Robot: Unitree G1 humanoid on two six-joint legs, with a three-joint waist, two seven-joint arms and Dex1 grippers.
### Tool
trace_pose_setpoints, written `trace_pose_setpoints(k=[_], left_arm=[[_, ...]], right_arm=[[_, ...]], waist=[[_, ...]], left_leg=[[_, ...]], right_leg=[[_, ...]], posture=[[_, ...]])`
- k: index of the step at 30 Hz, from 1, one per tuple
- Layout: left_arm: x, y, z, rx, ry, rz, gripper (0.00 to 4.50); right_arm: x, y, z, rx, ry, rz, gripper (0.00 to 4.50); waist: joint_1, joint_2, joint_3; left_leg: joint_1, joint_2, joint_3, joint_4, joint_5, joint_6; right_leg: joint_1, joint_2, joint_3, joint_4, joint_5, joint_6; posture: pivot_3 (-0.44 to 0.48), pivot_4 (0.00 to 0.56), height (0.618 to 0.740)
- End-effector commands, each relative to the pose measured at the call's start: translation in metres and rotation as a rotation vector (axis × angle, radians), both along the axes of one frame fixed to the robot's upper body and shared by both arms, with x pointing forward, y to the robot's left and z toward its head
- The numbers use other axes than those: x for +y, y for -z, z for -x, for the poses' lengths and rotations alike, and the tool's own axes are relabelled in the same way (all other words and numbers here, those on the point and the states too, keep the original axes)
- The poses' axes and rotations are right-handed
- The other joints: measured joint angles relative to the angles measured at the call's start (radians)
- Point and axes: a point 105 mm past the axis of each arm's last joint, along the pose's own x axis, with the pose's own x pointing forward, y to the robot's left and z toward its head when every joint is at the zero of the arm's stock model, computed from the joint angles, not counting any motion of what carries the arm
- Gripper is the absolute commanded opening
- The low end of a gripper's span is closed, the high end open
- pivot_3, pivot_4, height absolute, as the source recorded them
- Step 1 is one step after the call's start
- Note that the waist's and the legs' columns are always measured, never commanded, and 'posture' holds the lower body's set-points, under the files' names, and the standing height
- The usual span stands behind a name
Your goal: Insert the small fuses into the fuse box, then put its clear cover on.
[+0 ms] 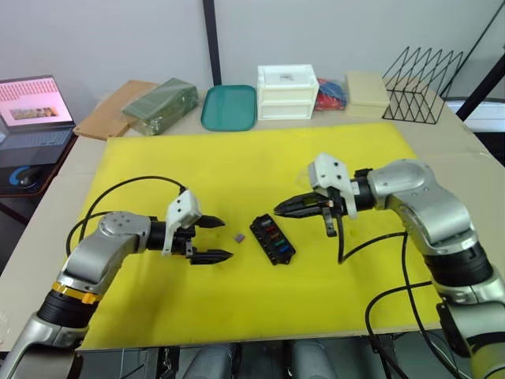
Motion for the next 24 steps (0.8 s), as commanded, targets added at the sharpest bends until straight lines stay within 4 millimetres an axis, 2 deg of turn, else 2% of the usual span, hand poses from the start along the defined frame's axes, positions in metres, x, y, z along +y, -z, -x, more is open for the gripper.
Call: trace_pose_setpoints(k=[1, 3, 7, 14, 18, 24], left_arm=[[-0.001, -0.008, -0.005, -0.108, 0.075, -0.041, 4.50], [0.001, -0.008, -0.006, -0.128, 0.112, -0.063, 4.50], [0.004, -0.006, -0.012, -0.170, 0.147, -0.100, 4.50], [-0.008, -0.001, -0.026, -0.316, 0.268, -0.148, 4.50], [-0.019, 0.001, -0.029, -0.307, 0.331, -0.125, 4.50], [-0.025, 0.010, -0.031, -0.285, 0.394, -0.145, 4.50]], right_arm=[[-0.002, -0.016, 0.007, -0.063, 0.046, -0.032, 1.56], [-0.002, -0.016, 0.009, -0.067, 0.072, -0.037, 2.24], [-0.003, -0.013, 0.012, -0.070, 0.108, -0.040, 2.24], [-0.005, -0.010, 0.015, -0.070, 0.168, -0.050, 2.24], [-0.005, -0.011, 0.014, -0.076, 0.175, -0.052, 2.24], [-0.006, -0.011, 0.015, -0.078, 0.187, -0.050, 2.24]], waist=[[0.000, 0.000, 0.000], [-0.001, 0.000, 0.000], [-0.001, 0.000, 0.000], [0.005, 0.000, 0.000], [0.000, 0.000, 0.000], [-0.002, 0.000, 0.000]], left_leg=[[0.000, 0.000, 0.000, 0.000, 0.000, 0.000], [0.000, 0.000, 0.000, 0.000, 0.000, 0.000], [0.000, 0.000, 0.000, 0.000, 0.000, 0.000], [0.000, 0.000, 0.000, 0.000, 0.000, 0.000], [0.000, 0.000, 0.000, 0.000, 0.000, 0.000], [0.000, 0.000, 0.000, 0.000, 0.000, 0.000]], right_leg=[[0.000, 0.000, 0.000, 0.000, 0.000, 0.000], [0.000, 0.000, 0.000, 0.000, 0.000, 0.000], [0.000, 0.000, 0.000, 0.000, 0.000, 0.000], [0.001, 0.000, 0.000, 0.000, 0.000, 0.000], [0.000, 0.000, 0.000, 0.000, 0.000, 0.000], [0.000, 0.000, 0.000, 0.000, 0.000, 0.000]], posture=[[0.000, 0.150, 0.740], [0.000, 0.150, 0.740], [0.000, 0.150, 0.740], [0.000, 0.150, 0.740], [0.000, 0.150, 0.740], [0.000, 0.150, 0.740]])
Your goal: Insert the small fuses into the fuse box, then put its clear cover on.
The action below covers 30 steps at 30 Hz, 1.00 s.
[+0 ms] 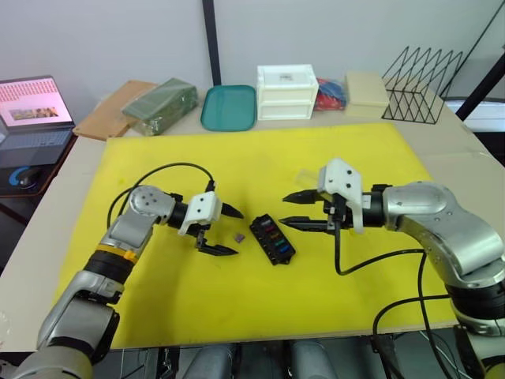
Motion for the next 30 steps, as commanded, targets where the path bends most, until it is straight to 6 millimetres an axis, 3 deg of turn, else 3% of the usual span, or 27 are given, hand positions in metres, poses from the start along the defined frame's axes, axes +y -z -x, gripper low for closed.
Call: trace_pose_setpoints(k=[1, 3, 9, 20, 30], left_arm=[[-0.001, 0.001, -0.002, -0.019, 0.035, -0.032, 4.32], [0.001, 0.004, -0.002, -0.011, 0.045, -0.061, 3.95], [0.005, 0.007, -0.003, 0.021, 0.031, -0.070, 1.91], [0.016, 0.013, 0.012, 0.078, -0.075, -0.041, 1.91], [0.012, 0.013, 0.023, 0.100, -0.093, -0.027, 1.91]], right_arm=[[-0.001, -0.011, 0.005, -0.056, -0.003, -0.002, 2.27], [-0.001, -0.010, 0.005, -0.057, 0.002, 0.000, 2.28], [-0.001, -0.009, 0.006, -0.056, 0.012, 0.000, 2.28], [0.004, -0.006, 0.007, -0.053, -0.004, -0.006, 2.28], [0.008, -0.005, 0.006, -0.051, -0.024, -0.006, 2.28]], waist=[[0.000, 0.000, 0.000], [0.001, 0.000, 0.000], [0.000, 0.000, 0.000], [-0.006, 0.000, 0.000], [-0.002, 0.000, 0.000]], left_leg=[[0.000, 0.000, 0.000, 0.000, 0.000, 0.000], [0.000, 0.000, 0.000, 0.000, 0.000, 0.000], [0.000, 0.000, 0.000, 0.000, 0.000, 0.000], [0.000, 0.000, 0.000, -0.001, 0.000, 0.000], [0.000, 0.000, 0.000, 0.000, 0.000, 0.000]], right_leg=[[0.000, 0.000, 0.000, 0.000, 0.000, 0.000], [0.000, 0.000, 0.000, 0.000, 0.000, 0.000], [0.000, 0.000, 0.000, 0.000, 0.000, 0.000], [-0.001, 0.000, 0.000, 0.000, 0.000, 0.000], [0.000, 0.000, 0.000, 0.000, 0.000, 0.000]], posture=[[0.000, 0.150, 0.740], [0.000, 0.150, 0.740], [0.000, 0.150, 0.740], [0.000, 0.150, 0.740], [0.000, 0.150, 0.740]])
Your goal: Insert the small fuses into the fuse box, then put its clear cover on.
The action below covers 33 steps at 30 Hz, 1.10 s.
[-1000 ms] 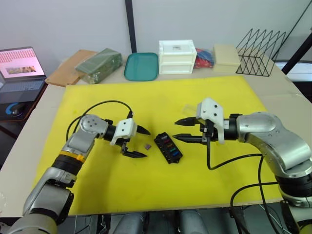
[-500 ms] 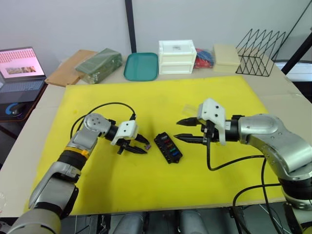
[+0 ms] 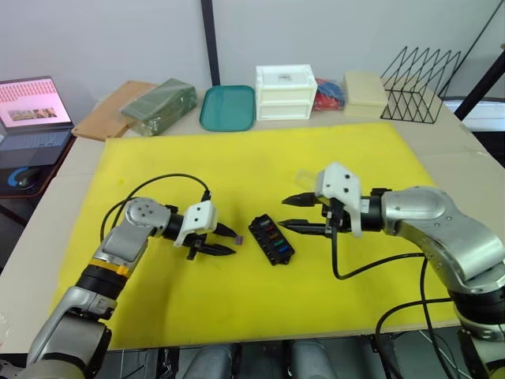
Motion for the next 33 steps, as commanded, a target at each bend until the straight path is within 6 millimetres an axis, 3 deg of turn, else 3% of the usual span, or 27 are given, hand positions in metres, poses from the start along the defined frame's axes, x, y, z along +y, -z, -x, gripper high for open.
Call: trace_pose_setpoints(k=[1, 10, 15, 20, 26, 33], left_arm=[[0.001, 0.001, 0.009, 0.031, 0.014, -0.008, 1.91], [0.006, 0.001, 0.031, 0.115, 0.036, -0.030, 1.91], [0.010, -0.001, 0.021, 0.145, -0.078, 0.005, 1.91], [0.013, -0.012, 0.004, 0.383, -0.276, 0.156, 1.91], [0.004, -0.017, 0.001, 0.682, -0.341, 0.281, 1.91], [-0.002, -0.005, 0.004, 0.827, -0.349, 0.245, 1.91]], right_arm=[[0.004, -0.009, 0.002, -0.044, -0.025, -0.005, 2.28], [0.004, -0.006, 0.003, -0.042, -0.026, 0.001, 2.28], [0.005, -0.004, 0.003, -0.045, -0.030, 0.009, 2.28], [0.005, -0.005, 0.002, -0.046, -0.035, 0.009, 2.28], [0.006, -0.006, 0.003, -0.049, -0.041, 0.012, 2.28], [0.006, -0.006, 0.003, -0.054, -0.038, 0.022, 2.28]], waist=[[0.000, 0.000, 0.000], [0.000, 0.000, 0.000], [0.002, 0.000, 0.000], [0.002, 0.000, 0.000], [0.001, 0.000, 0.000], [0.001, 0.000, 0.000]], left_leg=[[0.000, 0.000, 0.000, 0.000, 0.000, 0.000], [0.000, 0.000, 0.000, 0.000, 0.000, 0.000], [0.000, 0.000, 0.000, 0.000, 0.000, 0.000], [0.000, 0.000, 0.000, 0.000, 0.000, 0.000], [0.000, 0.000, 0.000, 0.001, 0.000, 0.000], [0.000, 0.000, 0.000, 0.001, 0.000, 0.000]], right_leg=[[0.000, 0.000, 0.000, 0.000, 0.000, 0.000], [0.000, 0.000, 0.000, 0.000, 0.000, 0.000], [0.000, 0.000, 0.000, 0.000, 0.000, 0.000], [0.000, 0.000, 0.000, 0.000, 0.000, 0.000], [0.000, 0.000, 0.000, 0.000, 0.000, 0.000], [0.000, 0.000, 0.000, 0.000, 0.000, 0.000]], posture=[[0.000, 0.150, 0.740], [0.000, 0.150, 0.740], [0.000, 0.150, 0.740], [0.000, 0.150, 0.740], [0.000, 0.150, 0.740], [0.000, 0.150, 0.740]])
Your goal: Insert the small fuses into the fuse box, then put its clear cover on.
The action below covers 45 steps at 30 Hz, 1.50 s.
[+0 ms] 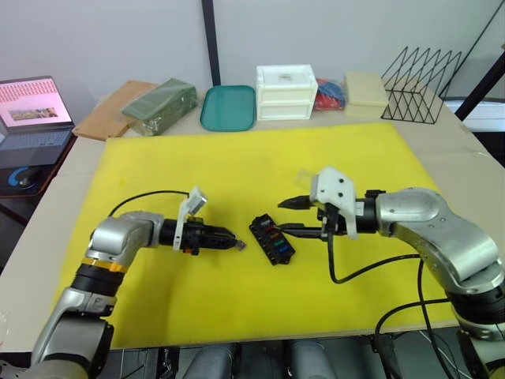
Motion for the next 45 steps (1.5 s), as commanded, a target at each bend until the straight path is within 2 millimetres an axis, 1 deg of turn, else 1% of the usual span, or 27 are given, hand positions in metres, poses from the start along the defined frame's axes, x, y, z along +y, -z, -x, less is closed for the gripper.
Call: trace_pose_setpoints(k=[1, 7, 14, 17, 18, 20, 21, 26, 35, 39, 43, 45], left_arm=[[-0.004, 0.003, 0.002, 0.044, 0.025, -0.002, 1.91], [-0.005, 0.010, 0.008, 0.063, 0.061, -0.027, 1.91], [-0.009, 0.011, 0.009, 0.068, 0.067, -0.020, 1.91], [-0.008, 0.013, 0.004, 0.061, 0.039, -0.025, 1.37], [-0.008, 0.014, 0.003, 0.060, 0.034, -0.026, 1.09], [-0.007, 0.014, 0.001, 0.060, 0.022, -0.029, 0.36], [-0.006, 0.014, 0.000, 0.059, 0.015, -0.030, 0.06], [-0.003, 0.016, -0.002, 0.057, 0.005, -0.038, 0.06], [-0.002, 0.022, 0.003, 0.033, 0.035, -0.078, 0.06], [-0.002, 0.025, 0.000, 0.013, 0.018, -0.094, 0.02], [-0.001, 0.024, -0.002, -0.001, 0.012, -0.088, 0.02], [-0.001, 0.018, -0.003, -0.043, 0.006, -0.060, 0.02]], right_arm=[[0.001, -0.010, 0.001, -0.053, -0.011, 0.003, 2.28], [0.000, -0.010, 0.002, -0.054, -0.004, 0.004, 2.28], [0.000, -0.010, 0.002, -0.056, -0.001, 0.007, 2.28], [0.000, -0.009, 0.003, -0.055, -0.002, 0.012, 2.28], [0.000, -0.009, 0.003, -0.054, -0.001, 0.013, 2.28], [0.000, -0.009, 0.003, -0.054, -0.001, 0.013, 2.28], [0.000, -0.009, 0.003, -0.054, -0.001, 0.014, 2.28], [0.000, -0.009, 0.003, -0.055, -0.002, 0.016, 2.28], [0.000, -0.008, 0.003, -0.058, -0.003, 0.018, 2.28], [0.000, -0.008, 0.002, -0.059, -0.001, 0.020, 2.28], [0.000, -0.008, 0.002, -0.058, -0.002, 0.019, 2.28], [0.000, -0.008, 0.002, -0.056, 0.000, 0.018, 2.28]], waist=[[0.000, 0.000, 0.000], [0.001, 0.000, 0.000], [0.001, 0.000, 0.000], [0.001, 0.000, 0.000], [0.001, 0.000, 0.000], [0.001, 0.000, 0.000], [0.001, 0.000, 0.000], [0.001, 0.000, 0.000], [0.001, 0.000, 0.000], [0.001, 0.000, 0.000], [0.002, 0.000, 0.000], [0.001, 0.000, 0.000]], left_leg=[[0.000, 0.000, 0.000, 0.000, 0.000, 0.000], [0.000, 0.000, 0.000, 0.000, 0.000, 0.000], [0.000, 0.000, 0.000, 0.000, 0.000, 0.000], [0.000, 0.000, 0.000, 0.000, 0.000, 0.000], [0.000, 0.000, 0.000, 0.000, 0.000, 0.000], [0.000, 0.000, 0.000, 0.000, 0.000, 0.000], [0.000, 0.000, 0.000, 0.000, 0.000, 0.000], [0.000, 0.000, 0.000, 0.000, 0.000, 0.000], [0.000, 0.000, 0.000, 0.000, 0.000, 0.000], [0.000, 0.000, 0.000, 0.000, 0.000, 0.000], [0.000, 0.000, 0.000, 0.000, 0.000, 0.000], [0.000, 0.000, 0.000, 0.000, 0.000, 0.000]], right_leg=[[0.000, 0.000, 0.000, 0.000, 0.000, 0.000], [0.000, 0.000, 0.000, 0.000, 0.000, 0.000], [0.000, 0.000, 0.000, 0.000, 0.000, 0.000], [0.000, 0.000, 0.000, 0.000, 0.000, 0.000], [0.000, 0.000, 0.000, 0.000, 0.000, 0.000], [0.000, 0.000, 0.000, 0.000, 0.000, 0.000], [0.000, 0.000, 0.000, 0.000, 0.000, 0.000], [0.000, 0.000, 0.000, 0.000, 0.000, 0.000], [0.000, 0.000, 0.000, 0.000, 0.000, 0.000], [0.000, 0.000, 0.000, 0.000, 0.000, 0.000], [0.000, 0.000, 0.000, 0.000, 0.000, 0.000], [0.000, 0.000, 0.000, 0.000, 0.000, 0.000]], posture=[[0.000, 0.150, 0.740], [0.000, 0.150, 0.740], [0.000, 0.150, 0.740], [0.000, 0.150, 0.740], [0.000, 0.150, 0.740], [0.000, 0.150, 0.740], [0.000, 0.150, 0.740], [0.000, 0.150, 0.740], [0.000, 0.150, 0.740], [0.000, 0.150, 0.740], [0.000, 0.150, 0.740], [0.000, 0.150, 0.740]])
